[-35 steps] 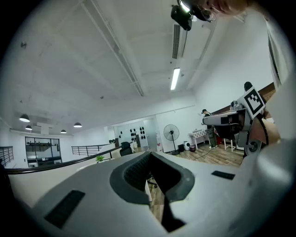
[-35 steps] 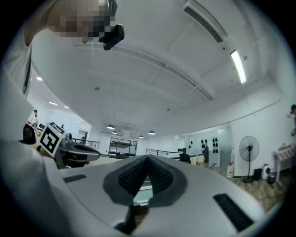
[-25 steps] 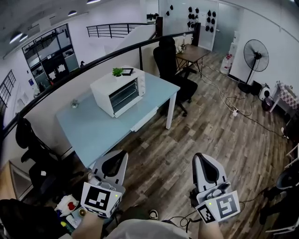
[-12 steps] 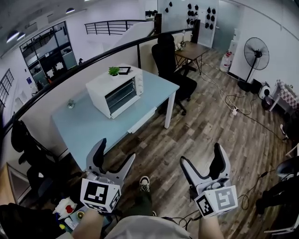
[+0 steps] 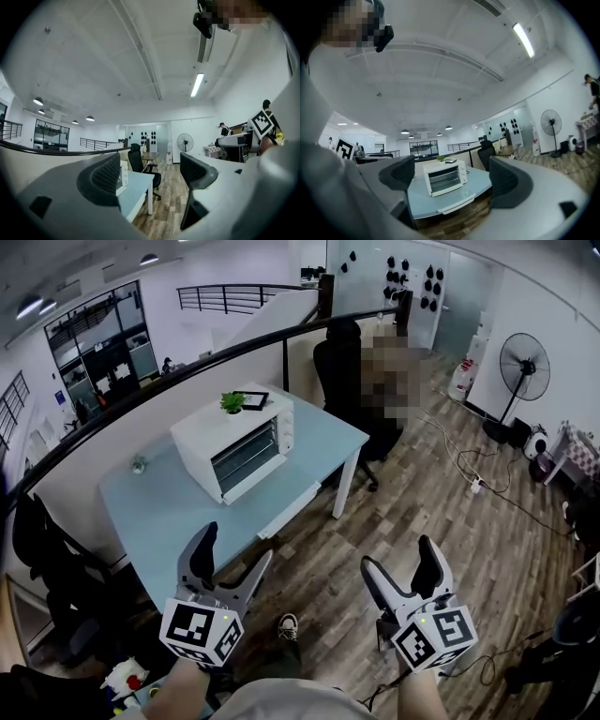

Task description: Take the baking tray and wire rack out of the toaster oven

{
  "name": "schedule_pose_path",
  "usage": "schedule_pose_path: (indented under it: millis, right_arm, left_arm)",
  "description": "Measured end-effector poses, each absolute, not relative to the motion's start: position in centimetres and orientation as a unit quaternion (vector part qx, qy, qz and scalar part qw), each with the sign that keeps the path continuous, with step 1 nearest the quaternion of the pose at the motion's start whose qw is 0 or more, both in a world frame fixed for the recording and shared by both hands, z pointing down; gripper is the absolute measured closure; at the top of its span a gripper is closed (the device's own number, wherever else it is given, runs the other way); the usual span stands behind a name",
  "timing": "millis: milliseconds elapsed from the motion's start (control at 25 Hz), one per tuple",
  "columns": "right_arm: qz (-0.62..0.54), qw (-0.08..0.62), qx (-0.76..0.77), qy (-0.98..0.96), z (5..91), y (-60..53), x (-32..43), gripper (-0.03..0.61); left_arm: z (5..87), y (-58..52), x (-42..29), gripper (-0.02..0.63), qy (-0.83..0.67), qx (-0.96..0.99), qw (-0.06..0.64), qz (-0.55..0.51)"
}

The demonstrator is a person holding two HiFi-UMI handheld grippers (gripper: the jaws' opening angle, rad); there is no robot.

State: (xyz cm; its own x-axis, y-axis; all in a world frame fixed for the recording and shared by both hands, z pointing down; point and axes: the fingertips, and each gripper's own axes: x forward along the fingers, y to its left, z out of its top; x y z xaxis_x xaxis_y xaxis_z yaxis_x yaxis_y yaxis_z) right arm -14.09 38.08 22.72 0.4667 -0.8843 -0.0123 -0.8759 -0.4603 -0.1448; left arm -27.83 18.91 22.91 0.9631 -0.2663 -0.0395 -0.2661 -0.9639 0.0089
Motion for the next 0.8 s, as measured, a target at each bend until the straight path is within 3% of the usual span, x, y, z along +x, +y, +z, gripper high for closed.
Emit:
schedule_pose_path:
  millis: [200, 560, 800]
  right_arm:
    - [-0.077, 0.095, -0.838, 0.531, 24.1, 32.0, -9.5, 0.087]
    - [-0.149, 0.094, -0.812, 0.557, 29.3, 18.9, -2.2, 0.087]
    - [-0.178, 0.107, -0.805, 0.556, 31.8, 12.8, 1.6, 0.089]
  left_arm:
    - [24.2, 13.4, -23.3, 0.229, -0.138, 0.989, 0.043, -0.01]
    - [28.7, 1.5, -15.5, 0.23, -0.145, 0.968, 0.201, -0.025]
    - [30.7, -3.6, -12.2, 0.23, -0.149, 0.962, 0.226, -0.014]
